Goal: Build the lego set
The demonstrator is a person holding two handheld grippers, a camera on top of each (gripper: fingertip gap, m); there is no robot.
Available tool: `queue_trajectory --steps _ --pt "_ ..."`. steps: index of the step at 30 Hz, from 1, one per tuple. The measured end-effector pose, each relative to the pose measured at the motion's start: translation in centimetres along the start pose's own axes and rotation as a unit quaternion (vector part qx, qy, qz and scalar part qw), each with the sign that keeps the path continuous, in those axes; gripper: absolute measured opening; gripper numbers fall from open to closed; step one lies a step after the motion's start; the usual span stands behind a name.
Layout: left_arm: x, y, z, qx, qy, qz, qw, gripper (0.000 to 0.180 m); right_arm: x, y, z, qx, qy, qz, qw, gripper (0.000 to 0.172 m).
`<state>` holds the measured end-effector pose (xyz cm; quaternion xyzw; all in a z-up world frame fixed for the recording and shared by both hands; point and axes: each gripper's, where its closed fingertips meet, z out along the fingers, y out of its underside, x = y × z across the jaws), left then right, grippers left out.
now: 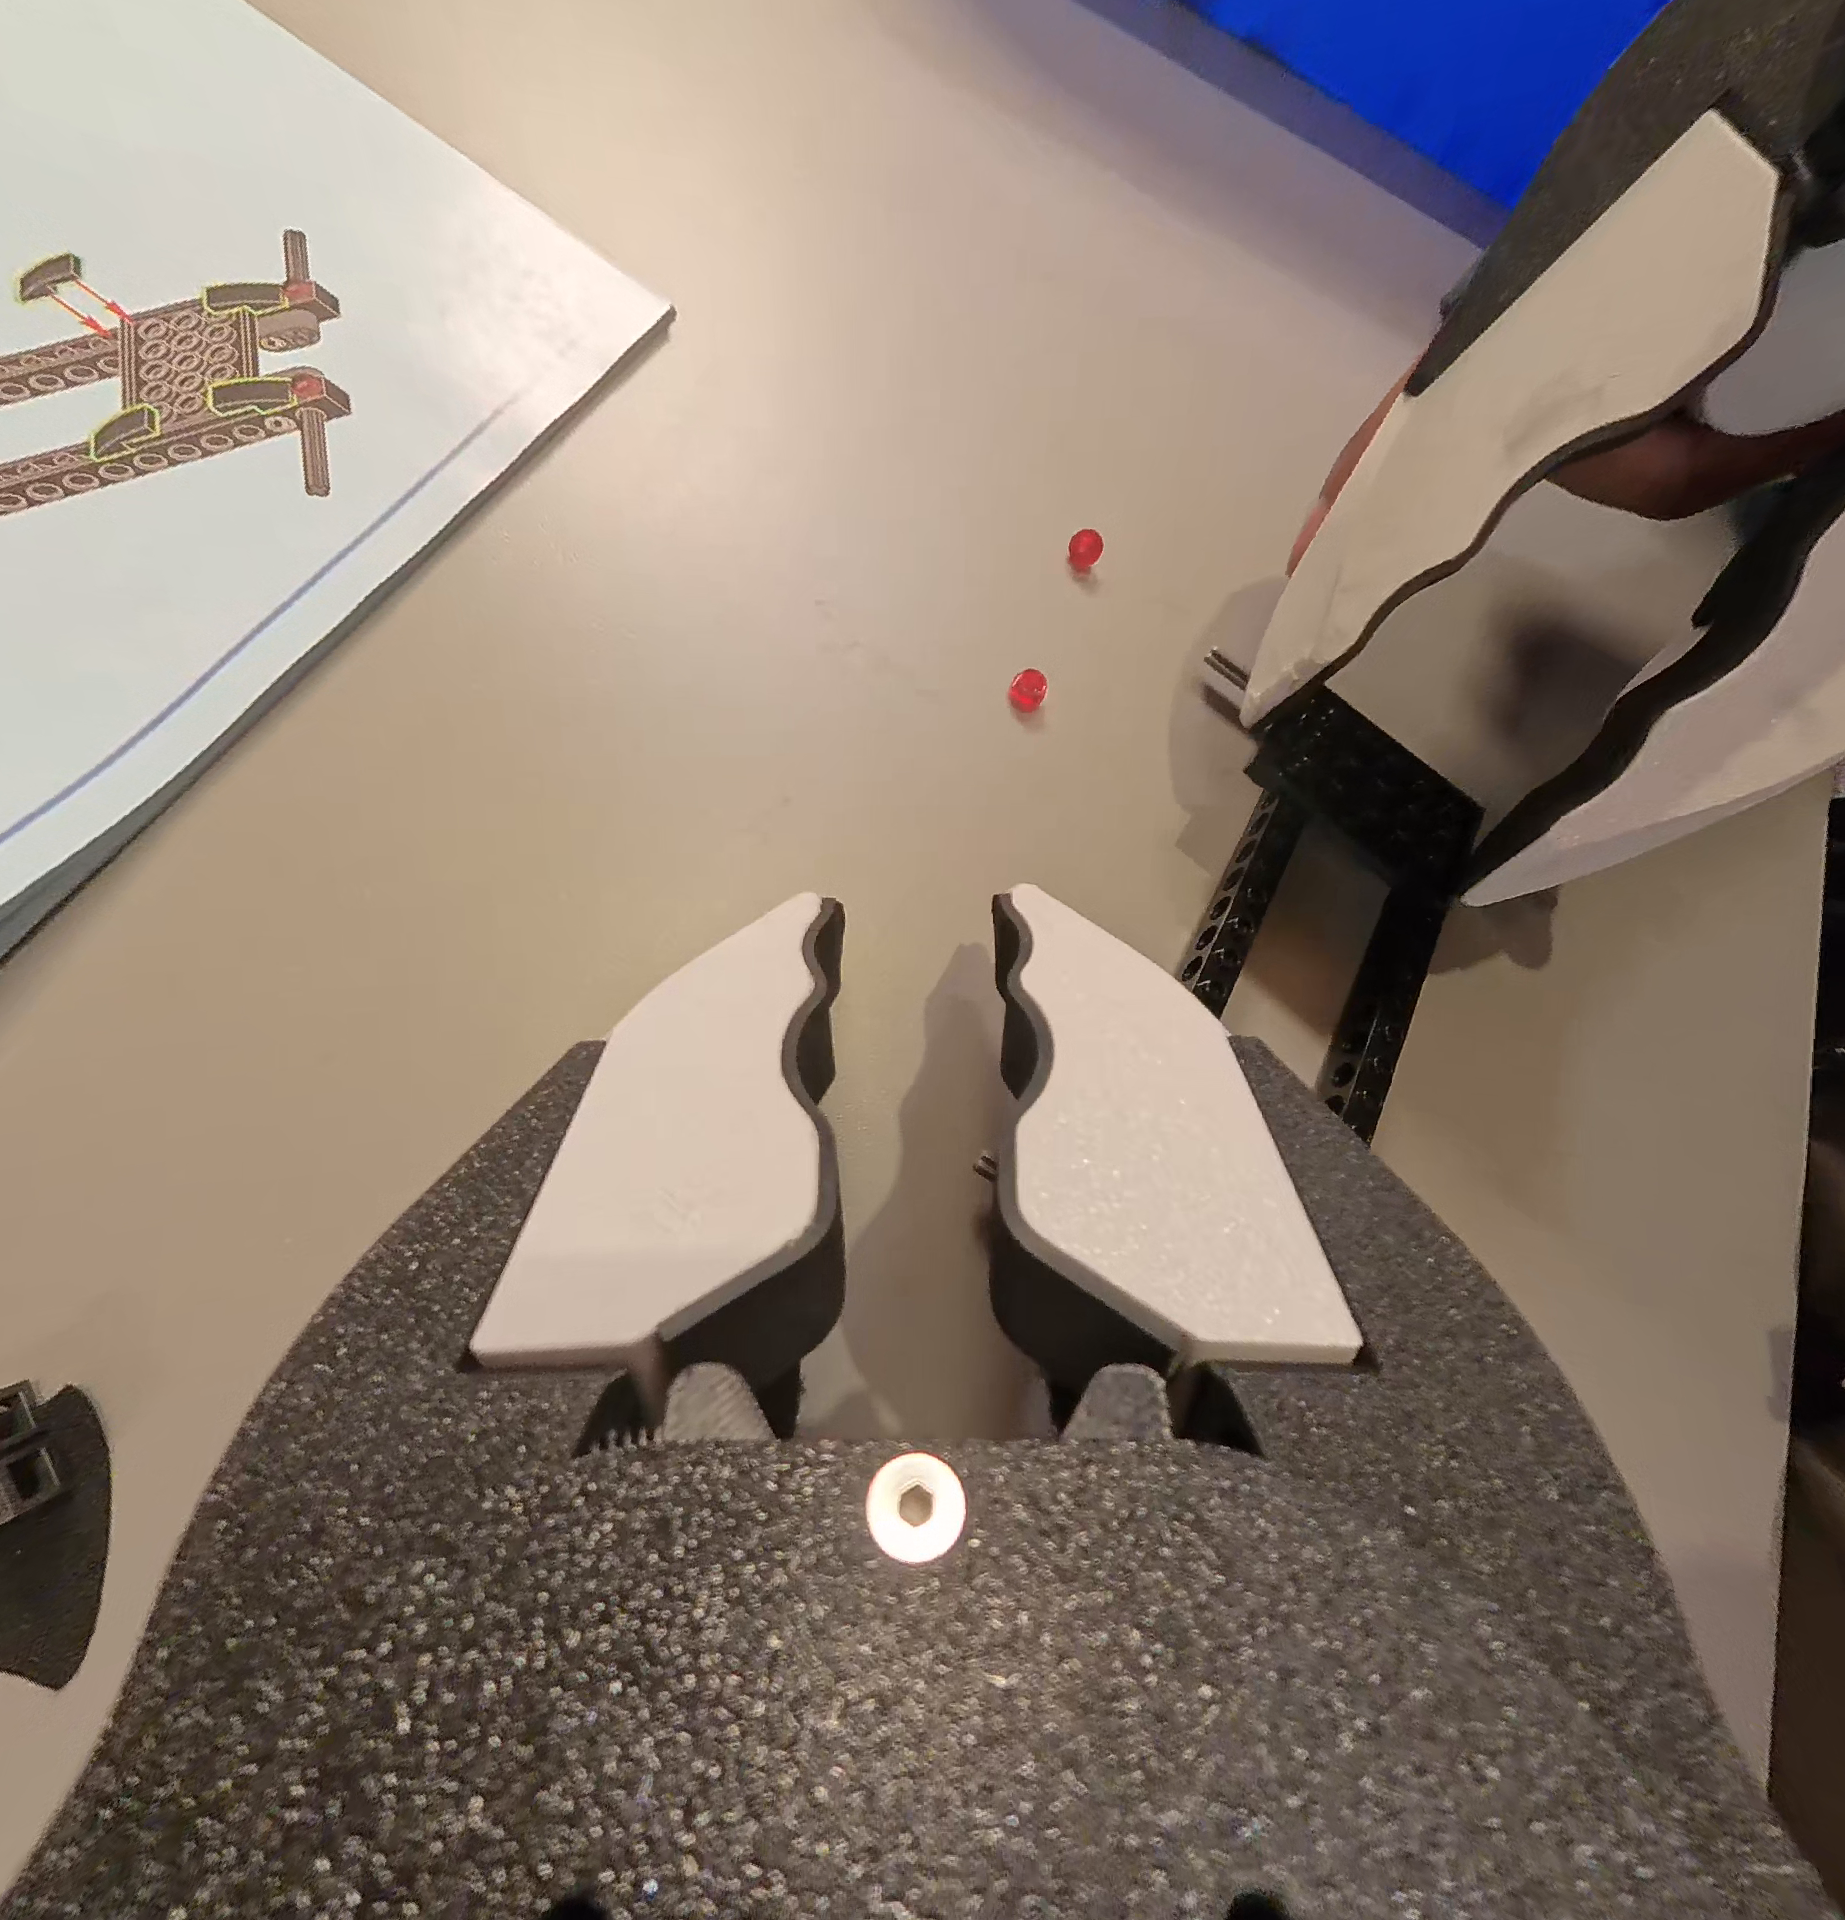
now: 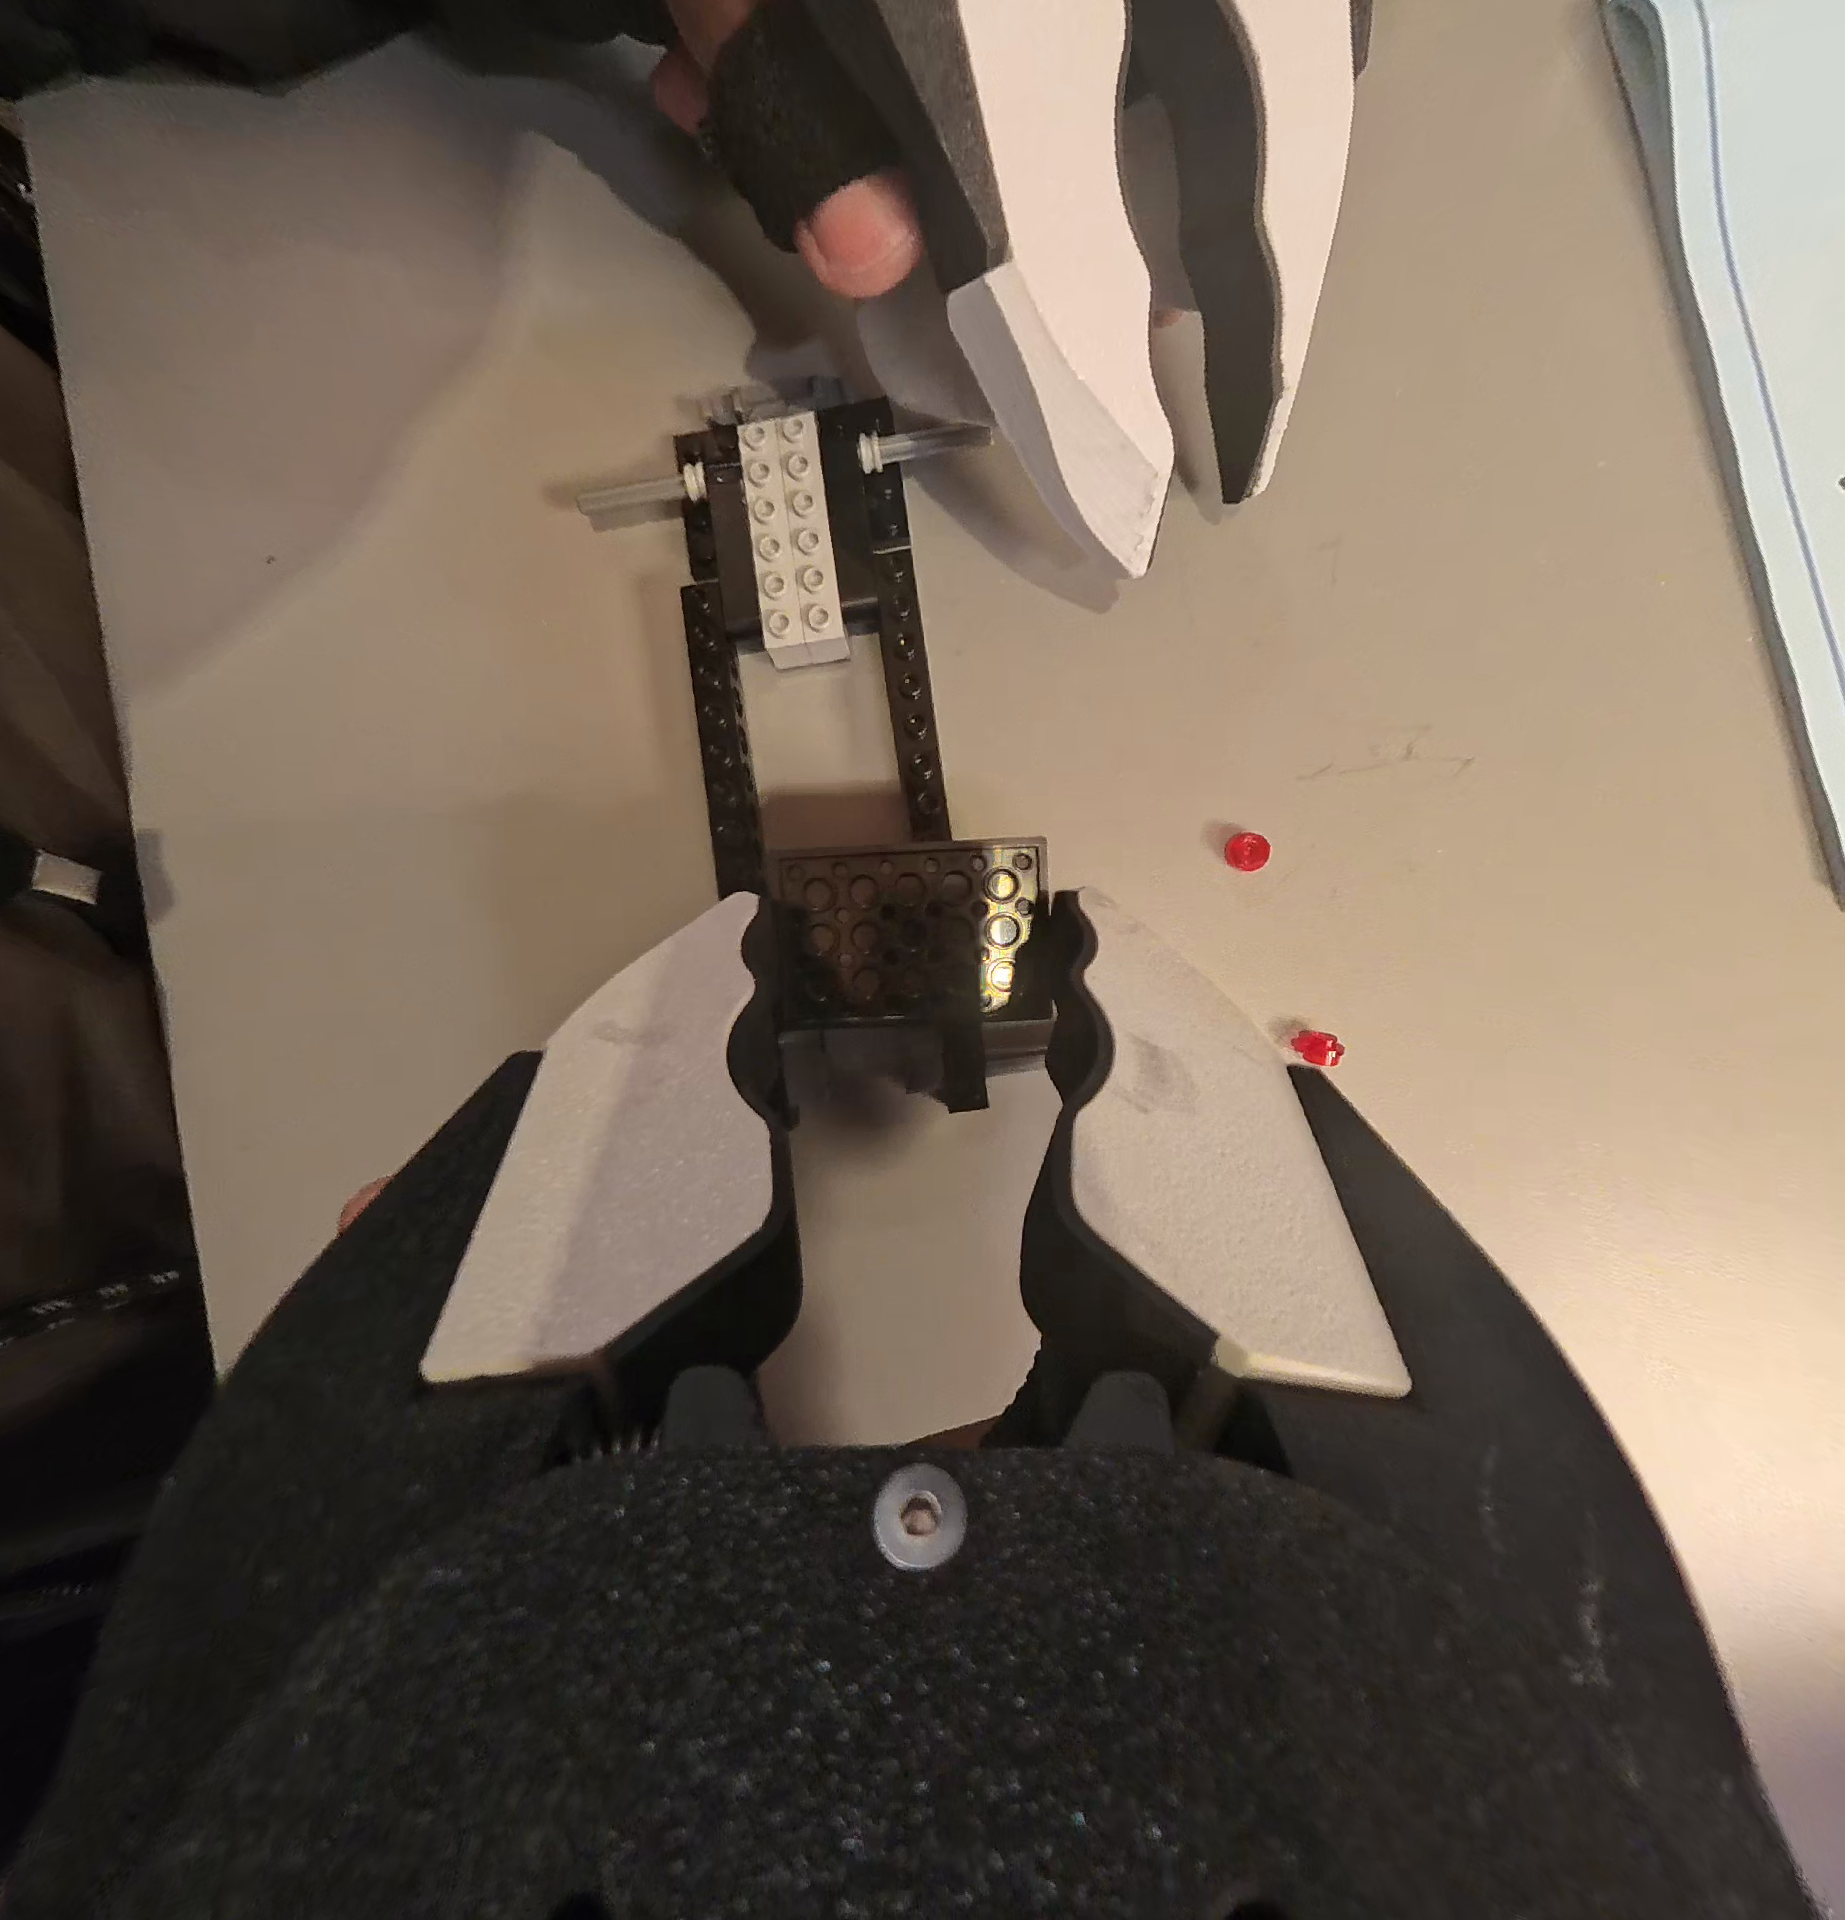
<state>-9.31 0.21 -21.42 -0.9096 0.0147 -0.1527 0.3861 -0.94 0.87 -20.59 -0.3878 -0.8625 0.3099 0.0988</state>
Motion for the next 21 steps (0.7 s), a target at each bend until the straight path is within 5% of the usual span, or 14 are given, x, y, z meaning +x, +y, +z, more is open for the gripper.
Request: queue_trajectory --steps 8,21 --pt "1.0 -1.3 -0.9 0.034 0.006 0.066 0.997 0.029 1.8 -0.3 -0.4 -0.013 0.038 0.004 0.999 0.049" --pt "5.5 -3.1 -0.1 0.034 0.146 -0.097 0.984 0.027 2.3 -2.5 -1.2 0.032 0.103 -0.065 0.992 0.049"
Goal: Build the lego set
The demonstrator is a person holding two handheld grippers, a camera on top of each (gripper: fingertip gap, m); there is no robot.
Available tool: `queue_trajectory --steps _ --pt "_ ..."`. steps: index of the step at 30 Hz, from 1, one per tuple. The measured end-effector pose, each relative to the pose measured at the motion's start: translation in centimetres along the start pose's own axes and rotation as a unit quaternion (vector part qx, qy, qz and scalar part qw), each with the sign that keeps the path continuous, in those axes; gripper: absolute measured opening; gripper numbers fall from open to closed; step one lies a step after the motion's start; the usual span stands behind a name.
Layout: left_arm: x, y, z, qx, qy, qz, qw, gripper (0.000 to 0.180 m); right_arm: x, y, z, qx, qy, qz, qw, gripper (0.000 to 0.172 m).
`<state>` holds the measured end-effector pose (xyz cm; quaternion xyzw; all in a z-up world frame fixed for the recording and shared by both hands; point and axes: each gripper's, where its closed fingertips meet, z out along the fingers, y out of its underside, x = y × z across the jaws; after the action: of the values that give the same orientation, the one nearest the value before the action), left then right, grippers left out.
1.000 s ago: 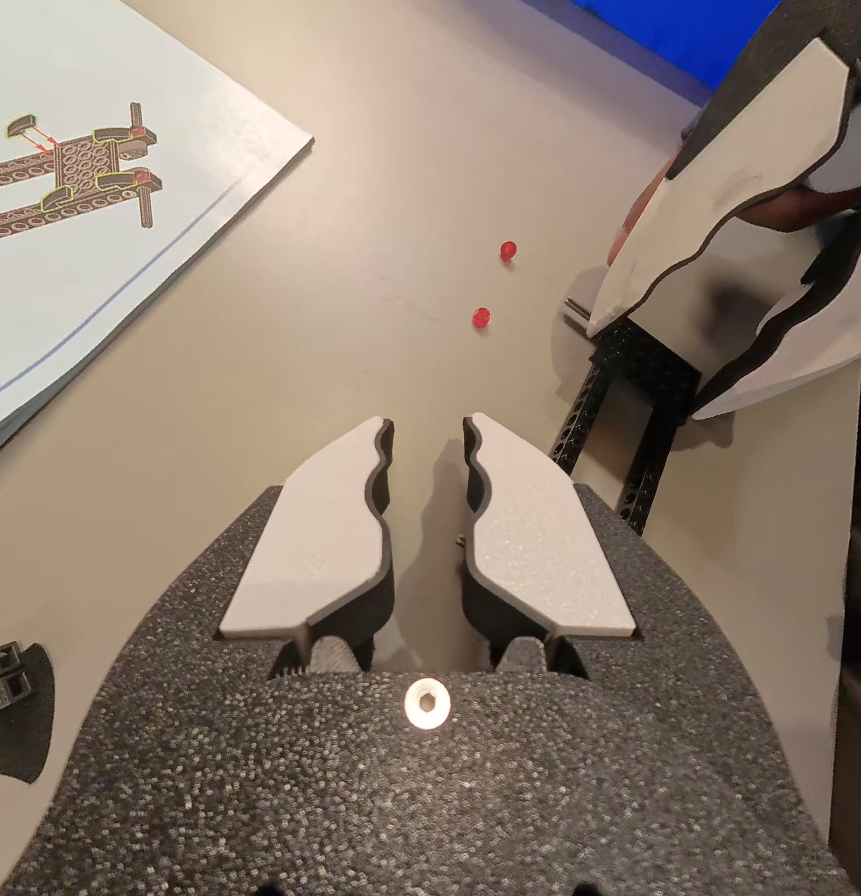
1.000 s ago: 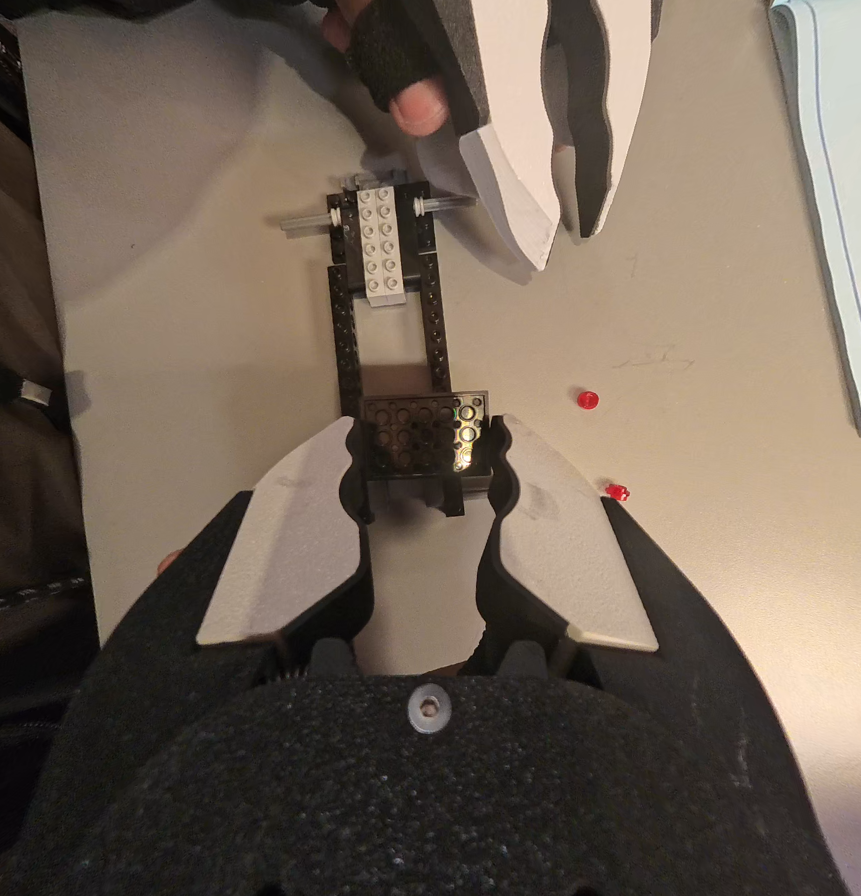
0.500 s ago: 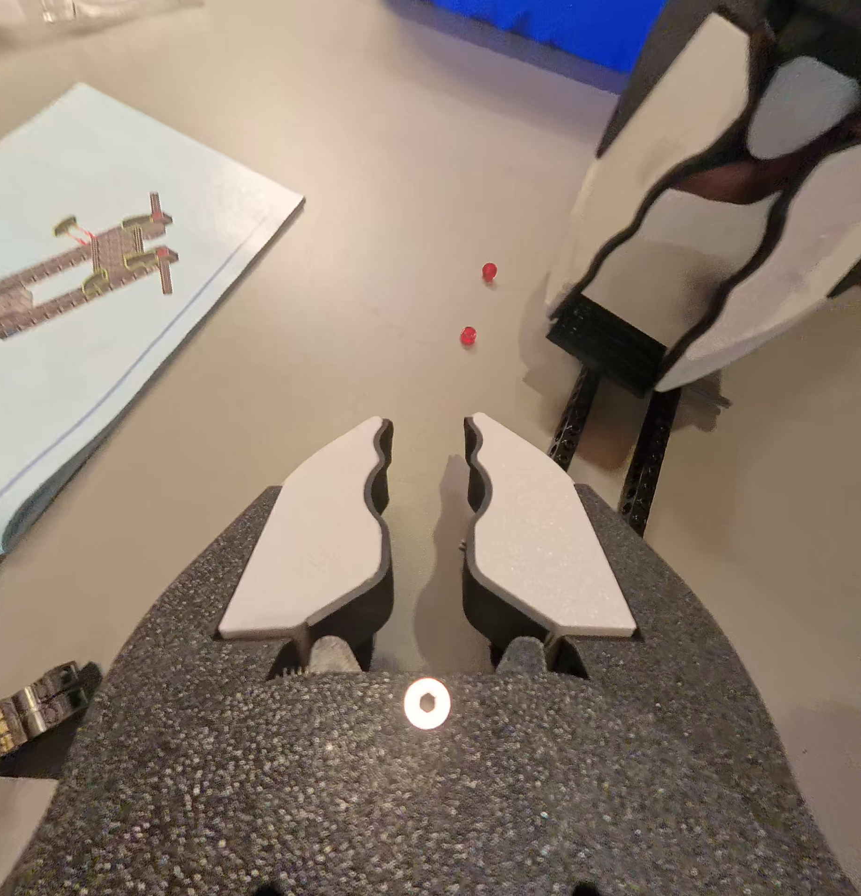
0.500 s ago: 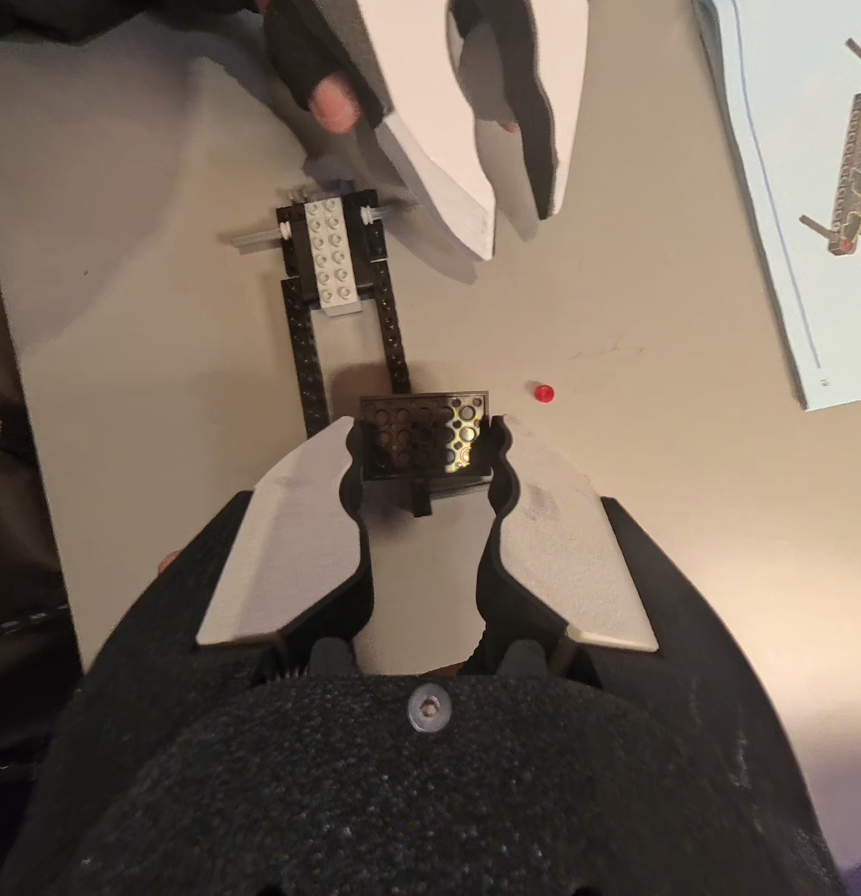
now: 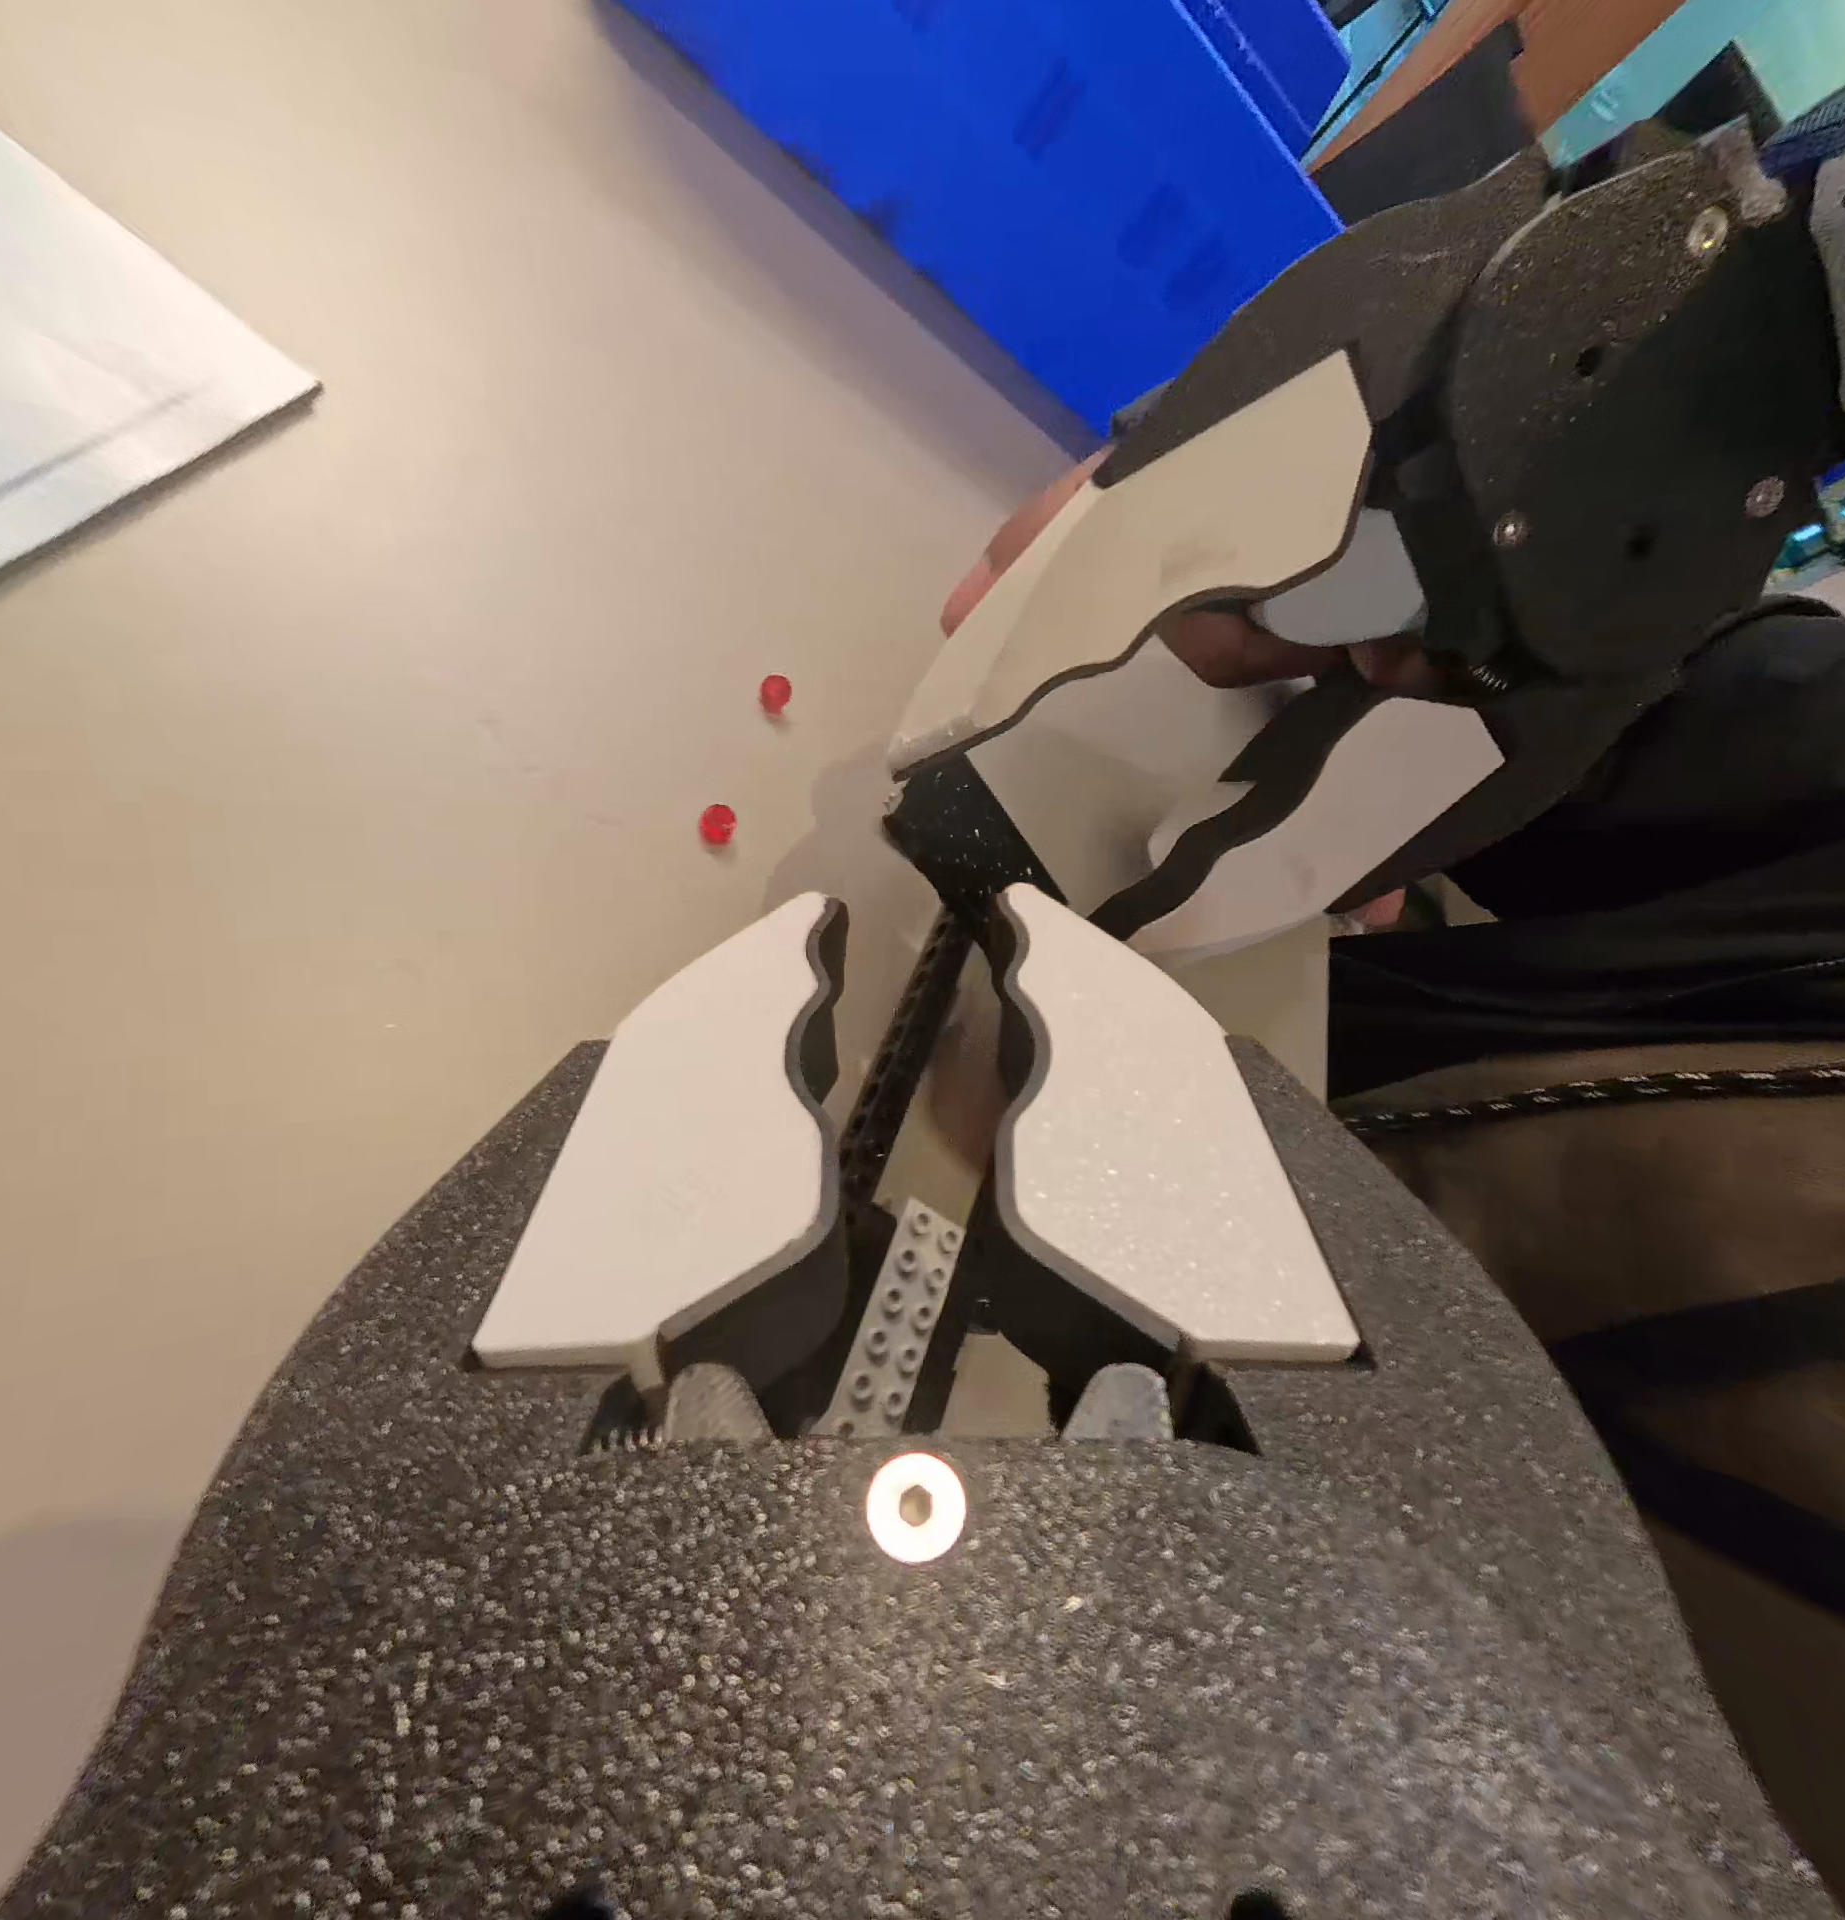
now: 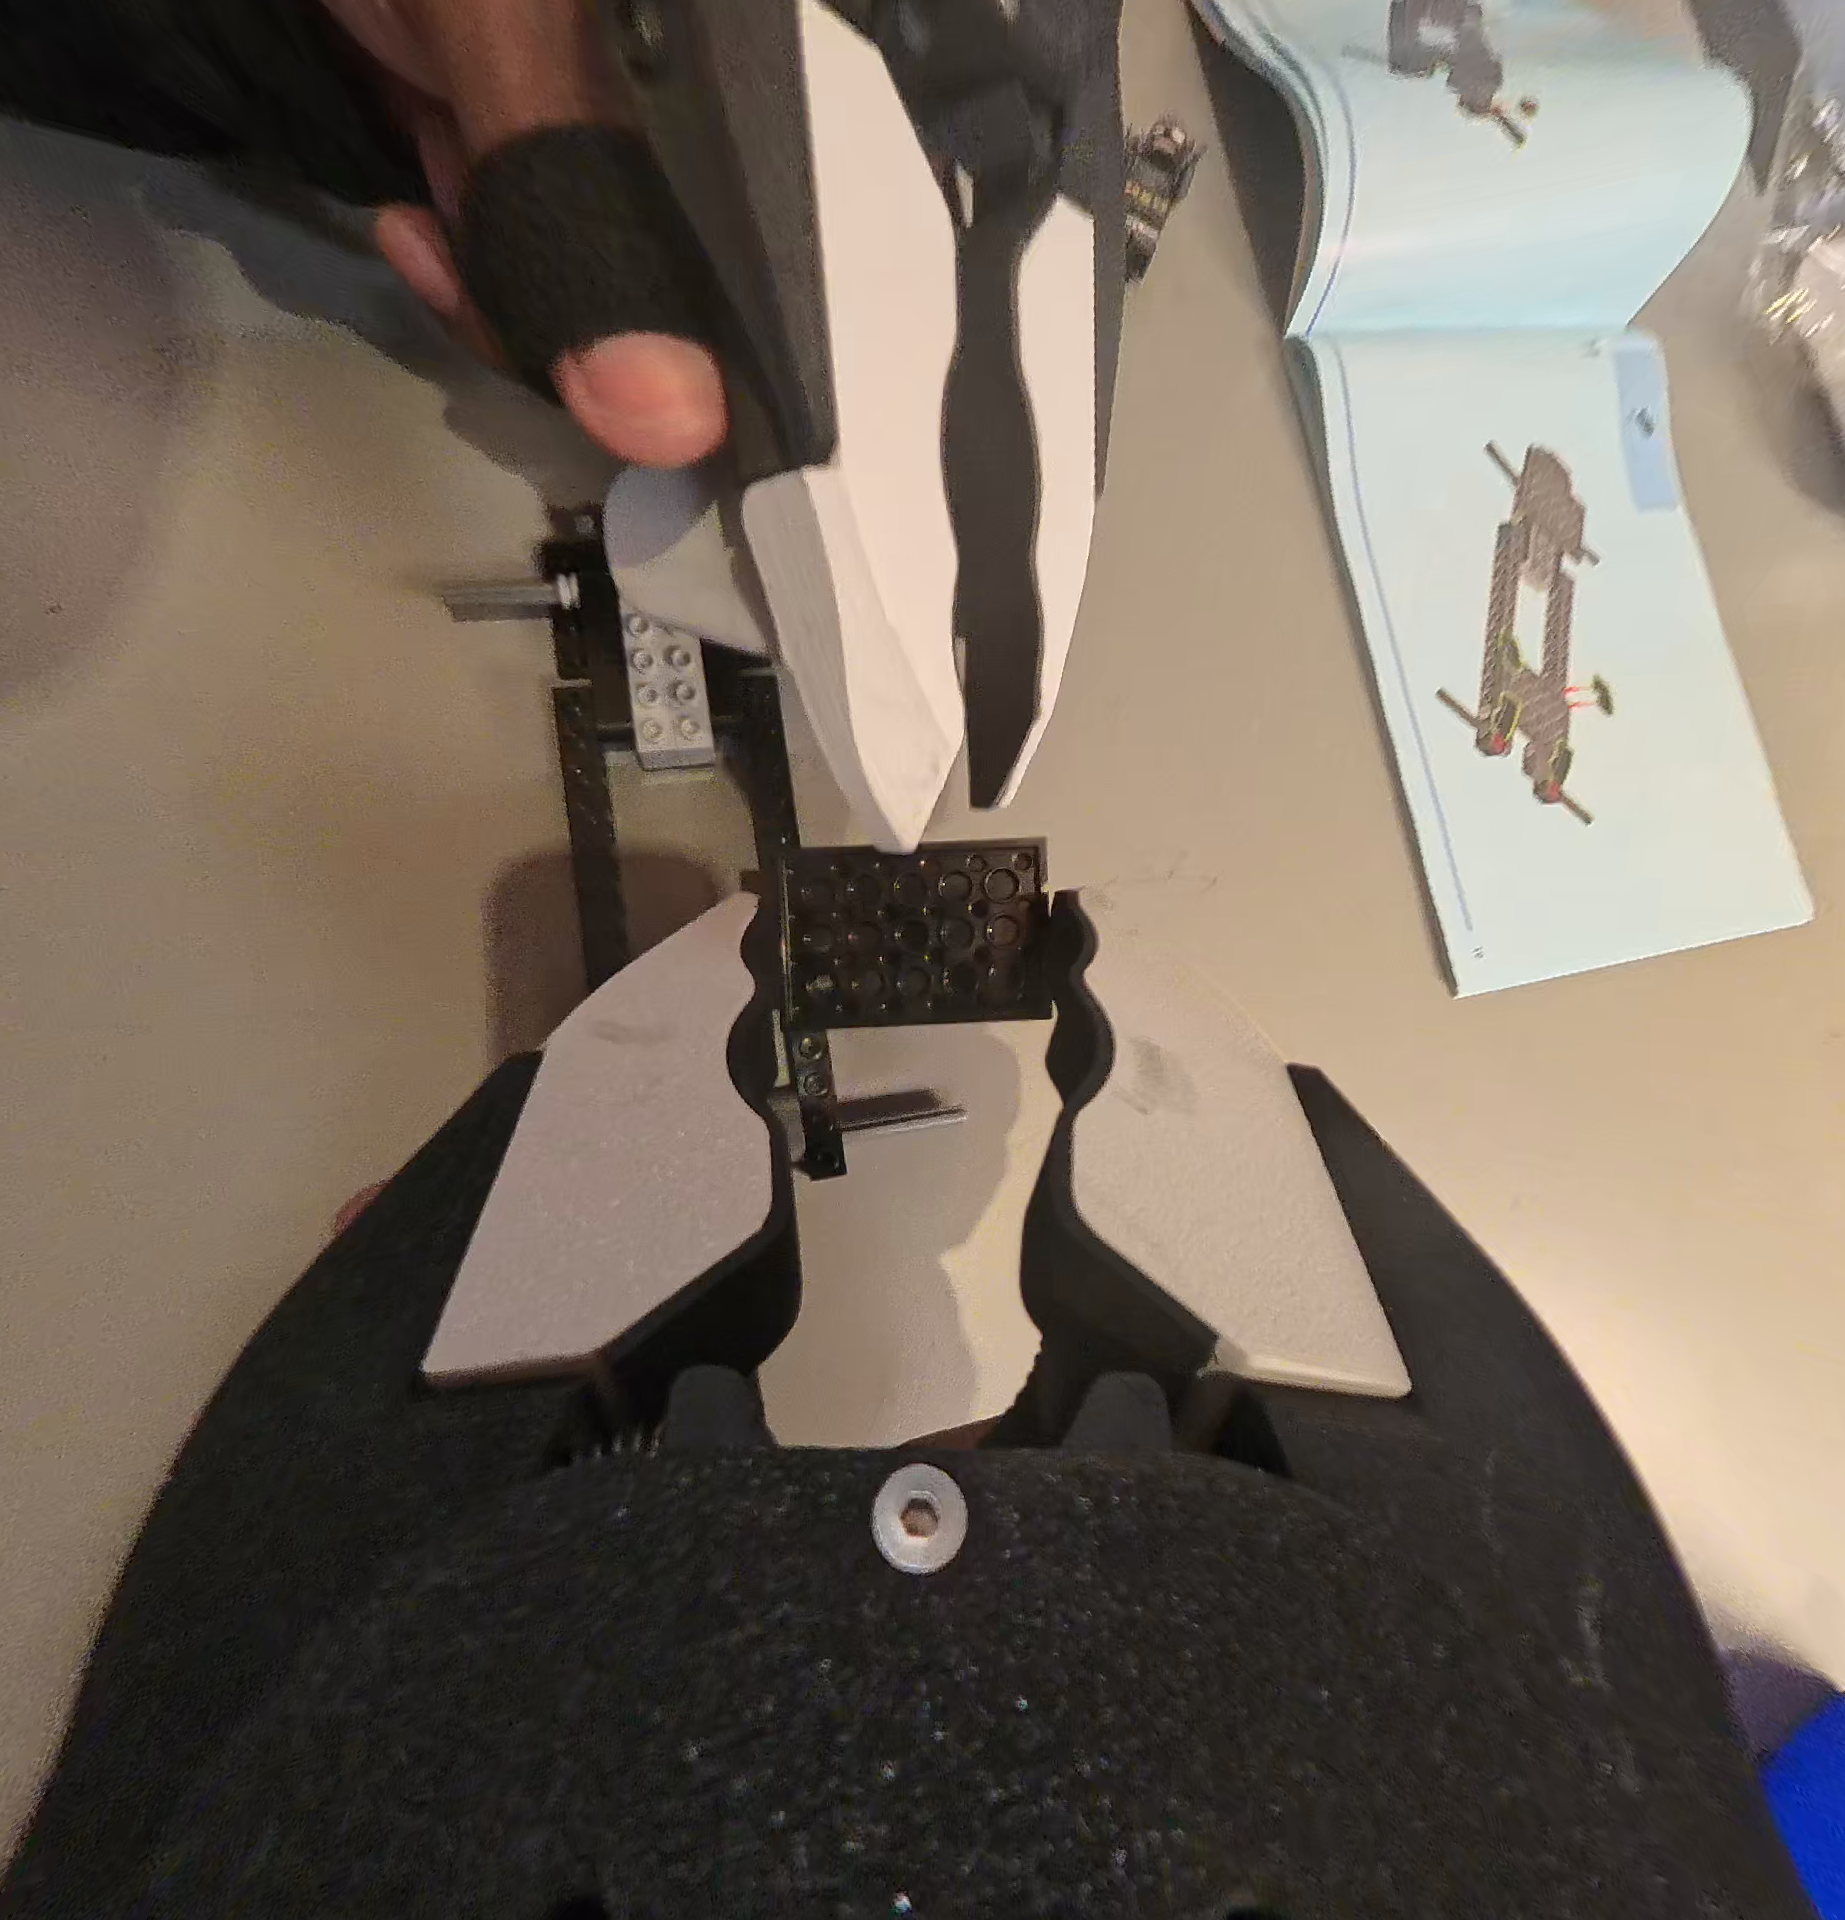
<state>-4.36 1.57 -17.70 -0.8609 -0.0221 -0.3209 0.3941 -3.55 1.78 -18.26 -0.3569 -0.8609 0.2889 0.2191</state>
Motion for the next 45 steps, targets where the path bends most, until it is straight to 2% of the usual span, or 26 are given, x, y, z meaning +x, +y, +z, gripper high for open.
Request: queue_trajectory --steps 4,6,7,15,20,23,25,32,35,37,39,43,45 --pt "0.8 0.3 0.7 -0.011 0.019 -0.007 1.0 0.026 0.0 -0.9 -0.4 0.018 0.02 -0.026 0.999 0.05" --pt "1.1 0.1 0.8 -0.007 0.022 0.0 1.0 0.013 -0.2 -1.3 -0.5 0.029 0.022 -0.039 0.999 0.045" --pt "1.2 -0.1 0.8 -0.002 0.022 0.009 1.0 0.003 -0.4 -1.5 -0.6 0.037 0.021 -0.044 0.998 0.045" --pt "1.2 0.0 1.0 -0.005 -0.008 0.132 0.991 0.002 0.2 -0.5 -1.6 0.053 0.018 -0.008 0.998 0.056" --pt "1.7 -0.4 0.5 0.018 -0.054 0.284 0.957 0.002 -0.6 0.4 -2.8 0.083 -0.039 0.04 0.995 0.053" --pt "2.5 -0.6 0.3 0.032 -0.083 0.374 0.923 0.001 -0.7 0.8 -3.0 0.095 -0.034 0.038 0.994 0.047" --pt "2.6 -0.6 0.3 0.037 -0.104 0.407 0.907 0.001 -1.0 0.8 -3.2 0.104 -0.021 0.018 0.994 0.043" --pt "2.6 -1.3 0.6 0.055 -0.146 0.431 0.889 0.001 -1.9 0.6 -2.5 0.118 0.011 0.035 0.992 0.041" --pt "2.8 -1.7 0.5 0.07 -0.162 0.441 0.88 0.001 -1.2 0.3 -2.6 0.132 0.047 0.049 0.989 0.025" --pt "3.1 -1.7 0.6 0.075 -0.162 0.449 0.875 0.001 -0.6 0.2 -2.9 0.135 0.079 0.046 0.987 0.007" --pt "3.2 -1.3 0.8 0.072 -0.158 0.456 0.873 0.001 -0.4 0.2 -3.1 0.141 0.101 0.031 0.984 0.005" --pt "3.4 0.0 0.9 0.047 -0.123 0.454 0.881 0.002 -0.6 1.0 -2.9 0.132 0.137 -0.022 0.981 0.005" --pt "3.6 0.7 0.8 0.031 -0.089 0.437 0.895 0.02 -0.8 1.4 -2.8 0.118 0.161 -0.064 0.978 0.005"
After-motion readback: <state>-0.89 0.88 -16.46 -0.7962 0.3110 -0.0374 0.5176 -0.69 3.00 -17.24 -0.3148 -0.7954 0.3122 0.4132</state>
